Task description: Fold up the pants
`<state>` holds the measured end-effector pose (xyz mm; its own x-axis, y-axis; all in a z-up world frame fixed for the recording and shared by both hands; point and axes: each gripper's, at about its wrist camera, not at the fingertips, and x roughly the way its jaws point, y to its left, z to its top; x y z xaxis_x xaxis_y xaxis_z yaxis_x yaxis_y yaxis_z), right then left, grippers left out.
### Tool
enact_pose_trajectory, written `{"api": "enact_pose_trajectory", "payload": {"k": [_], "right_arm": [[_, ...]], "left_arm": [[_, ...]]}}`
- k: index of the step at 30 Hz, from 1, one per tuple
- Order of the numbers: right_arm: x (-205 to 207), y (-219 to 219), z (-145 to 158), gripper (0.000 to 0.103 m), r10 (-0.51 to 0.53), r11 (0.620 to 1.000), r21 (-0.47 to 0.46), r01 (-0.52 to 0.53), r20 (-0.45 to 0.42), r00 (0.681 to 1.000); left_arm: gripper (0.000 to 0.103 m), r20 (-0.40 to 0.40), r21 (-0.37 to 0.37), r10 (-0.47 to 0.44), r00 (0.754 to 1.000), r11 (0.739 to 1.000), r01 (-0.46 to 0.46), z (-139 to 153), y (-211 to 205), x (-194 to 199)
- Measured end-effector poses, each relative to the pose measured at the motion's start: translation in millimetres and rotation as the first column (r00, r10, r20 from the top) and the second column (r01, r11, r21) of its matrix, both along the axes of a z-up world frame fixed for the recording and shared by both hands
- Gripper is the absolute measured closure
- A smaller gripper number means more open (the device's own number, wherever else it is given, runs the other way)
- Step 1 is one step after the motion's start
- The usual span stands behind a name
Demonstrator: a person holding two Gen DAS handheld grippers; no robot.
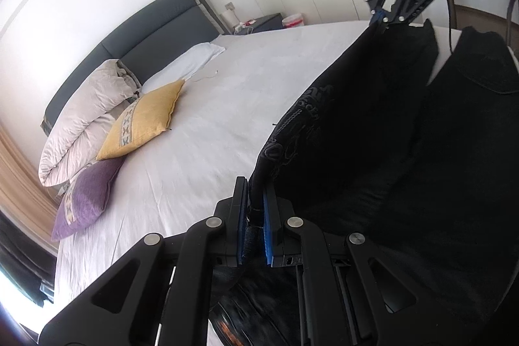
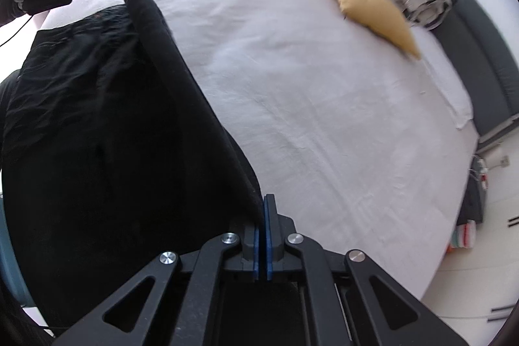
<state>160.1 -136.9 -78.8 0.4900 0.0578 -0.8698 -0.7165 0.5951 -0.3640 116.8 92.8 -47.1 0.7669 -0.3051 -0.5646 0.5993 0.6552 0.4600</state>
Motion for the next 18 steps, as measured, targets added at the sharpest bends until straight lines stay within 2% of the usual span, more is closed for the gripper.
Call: {"api": "enact_pose_trajectory", "payload": {"k": [2,8,11,18], "right_arm": [[-24,7,0,0.1,0.0,1.0,-0.021,0.001,0.037,0.999],[-101,26,-1,0.1,-0.072,0.997,0.014,0.07,0.117,0.991],[-122,34,-6,0.1,-0.104,0.994,0.032,0.101,0.124,0.987],[-157,56,-30,0.1,-0.127,0.992,-0.007,0.129,0.124,0.984]], "left_arm": [[0.096,0.002,-0.007,0.002,1.0,1.0,-0.002,2,1,-22],[0.096,-0.018,-0.043,0.027,0.999,0.999,-0.027,1,12,-99],[0.096,-0.037,-0.04,0.032,0.999,0.999,-0.034,-7,17,-135],[0.096,-0.074,0.011,0.034,0.997,0.999,-0.033,-42,18,-213]]}}
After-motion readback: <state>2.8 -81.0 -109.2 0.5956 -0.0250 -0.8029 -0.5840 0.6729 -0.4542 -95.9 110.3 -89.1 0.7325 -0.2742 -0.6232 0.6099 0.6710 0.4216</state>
